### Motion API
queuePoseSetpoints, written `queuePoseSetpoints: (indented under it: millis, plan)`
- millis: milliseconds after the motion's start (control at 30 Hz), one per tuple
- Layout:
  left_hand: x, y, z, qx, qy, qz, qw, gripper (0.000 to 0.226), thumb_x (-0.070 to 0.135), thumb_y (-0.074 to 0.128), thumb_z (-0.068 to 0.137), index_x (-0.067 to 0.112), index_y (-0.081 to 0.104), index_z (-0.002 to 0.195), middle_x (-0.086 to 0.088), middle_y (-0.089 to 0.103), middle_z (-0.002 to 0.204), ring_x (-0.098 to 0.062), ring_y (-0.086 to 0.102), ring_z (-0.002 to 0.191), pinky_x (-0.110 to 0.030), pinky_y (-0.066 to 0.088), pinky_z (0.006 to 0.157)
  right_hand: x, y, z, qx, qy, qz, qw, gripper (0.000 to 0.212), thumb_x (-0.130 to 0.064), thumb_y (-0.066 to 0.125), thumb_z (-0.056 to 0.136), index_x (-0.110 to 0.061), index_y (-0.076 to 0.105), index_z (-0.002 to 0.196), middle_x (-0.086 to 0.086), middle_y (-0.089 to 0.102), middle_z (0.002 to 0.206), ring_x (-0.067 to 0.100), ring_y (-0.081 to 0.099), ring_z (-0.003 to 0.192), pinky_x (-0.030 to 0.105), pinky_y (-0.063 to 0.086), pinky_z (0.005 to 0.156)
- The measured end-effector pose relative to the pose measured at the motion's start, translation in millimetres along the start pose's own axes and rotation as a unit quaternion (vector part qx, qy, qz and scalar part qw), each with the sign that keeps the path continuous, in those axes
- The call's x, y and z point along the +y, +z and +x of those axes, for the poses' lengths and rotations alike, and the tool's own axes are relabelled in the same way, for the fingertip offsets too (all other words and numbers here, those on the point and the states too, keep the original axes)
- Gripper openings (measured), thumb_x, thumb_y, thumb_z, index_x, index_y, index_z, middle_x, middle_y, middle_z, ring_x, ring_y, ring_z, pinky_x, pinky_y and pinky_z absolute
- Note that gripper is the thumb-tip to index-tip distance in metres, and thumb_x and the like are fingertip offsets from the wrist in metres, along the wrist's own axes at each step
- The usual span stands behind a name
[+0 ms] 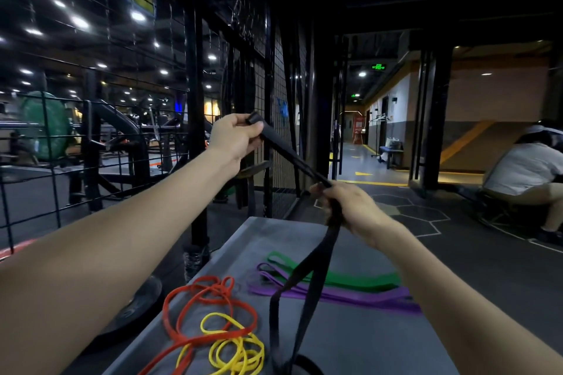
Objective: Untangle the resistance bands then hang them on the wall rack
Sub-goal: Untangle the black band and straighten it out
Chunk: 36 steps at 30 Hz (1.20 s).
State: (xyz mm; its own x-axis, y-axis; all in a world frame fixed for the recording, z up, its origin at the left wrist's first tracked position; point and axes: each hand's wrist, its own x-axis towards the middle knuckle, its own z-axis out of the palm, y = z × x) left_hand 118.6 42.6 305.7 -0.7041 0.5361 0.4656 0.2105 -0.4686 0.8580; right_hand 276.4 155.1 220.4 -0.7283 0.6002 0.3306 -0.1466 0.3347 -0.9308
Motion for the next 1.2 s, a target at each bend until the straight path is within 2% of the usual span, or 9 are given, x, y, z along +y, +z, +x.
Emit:
queuePoseSetpoints:
  millis: [133,233,300,500,667,867,967,1067,1200]
  plan:
    - [5.6,-3.9,3.6,0.007,-0.02,-0.072,0.997,0.023,-0.002,0.056,0.088,0.001,0.055,0.11,-0.007,0.059,0.101,-0.017,0.06,0.098,-0.028,0.057,0.079,-28.6,-20.2,10.8,-0.012,-0.036,0.059,0.998,0.021,-0.008,0.04,0.095,-0.002,0.059,0.103,-0.002,0.035,0.06,0.006,0.029,0.046,0.017,0.022,0.039]
    - [16.3,-5.7,6.5,0.03,-0.009,-0.107,0.994,0.013,-0.002,0.055,0.088,0.003,0.057,0.099,-0.008,0.061,0.1,-0.017,0.061,0.096,-0.024,0.057,0.073,-33.5,-30.8,11.8,-0.032,-0.099,-0.252,0.962,0.01,-0.014,0.064,0.085,-0.009,0.065,0.094,0.002,0.051,0.068,0.01,0.044,0.054,0.02,0.036,0.052]
    - [22.9,-9.3,8.0,0.05,-0.003,-0.116,0.992,0.01,-0.002,0.055,0.088,0.006,0.057,0.093,-0.006,0.062,0.096,-0.016,0.062,0.094,-0.022,0.058,0.068,-23.2,-30.6,9.6,-0.037,-0.086,-0.317,0.944,0.009,-0.01,0.069,0.08,-0.016,0.063,0.077,0.0,0.053,0.068,0.012,0.047,0.06,0.025,0.039,0.06]
    - [19.0,-37.0,12.7,0.138,-0.026,-0.119,0.983,0.009,0.0,0.057,0.088,0.006,0.058,0.095,-0.005,0.061,0.094,-0.015,0.063,0.089,-0.021,0.057,0.064,24.2,-36.2,-0.7,-0.065,-0.027,-0.279,0.958,0.021,0.003,0.058,0.082,-0.014,0.051,0.073,0.004,0.054,0.07,0.013,0.054,0.065,0.028,0.044,0.07]
    - [8.7,-60.9,14.3,0.189,-0.042,-0.116,0.974,0.011,0.003,0.058,0.088,0.011,0.056,0.08,-0.002,0.06,0.086,-0.009,0.06,0.081,-0.021,0.056,0.066,38.8,-49.6,-6.3,-0.03,0.06,-0.11,0.992,0.013,-0.008,0.059,0.089,-0.013,0.051,0.079,0.001,0.055,0.064,0.014,0.058,0.063,0.028,0.047,0.07]
    - [-44.8,-85.9,19.2,0.208,-0.146,-0.073,0.964,0.019,0.001,0.052,0.092,0.01,0.049,0.076,-0.004,0.055,0.078,-0.008,0.053,0.067,-0.02,0.052,0.048,26.1,-56.8,-1.7,0.05,-0.029,0.048,0.997,0.022,-0.011,0.052,0.091,-0.011,0.051,0.069,-0.006,0.032,0.05,0.008,0.025,0.044,0.015,0.024,0.039]
    - [-87.0,-91.5,3.1,0.137,-0.249,0.109,0.952,0.008,0.005,0.05,0.094,0.003,0.057,0.091,-0.005,0.063,0.075,-0.011,0.058,0.063,-0.026,0.044,0.057,20.0,-56.6,-0.1,0.061,-0.033,0.001,0.998,0.02,-0.012,0.055,0.09,-0.011,0.052,0.071,-0.004,0.03,0.052,0.003,0.026,0.038,0.015,0.02,0.038]
    - [-110.9,-83.4,-13.4,0.008,-0.193,0.444,0.875,0.026,0.019,0.057,0.091,-0.004,0.061,0.103,-0.013,0.064,0.096,-0.026,0.062,0.097,-0.03,0.04,0.067,12.0,-51.4,0.0,0.025,-0.03,-0.053,0.998,0.019,-0.016,0.058,0.089,-0.012,0.054,0.071,-0.002,0.03,0.053,0.007,0.025,0.043,0.02,0.02,0.042]
    - [-86.6,-14.4,-51.3,-0.152,-0.027,0.268,0.951,0.018,0.028,0.049,0.095,0.018,0.055,0.108,0.001,0.053,0.094,-0.011,0.051,0.089,-0.021,0.035,0.075,5.5,-31.2,1.2,-0.032,-0.03,-0.12,0.992,0.02,-0.021,0.063,0.086,-0.014,0.055,0.068,-0.001,0.035,0.052,0.012,0.027,0.047,0.025,0.021,0.047]
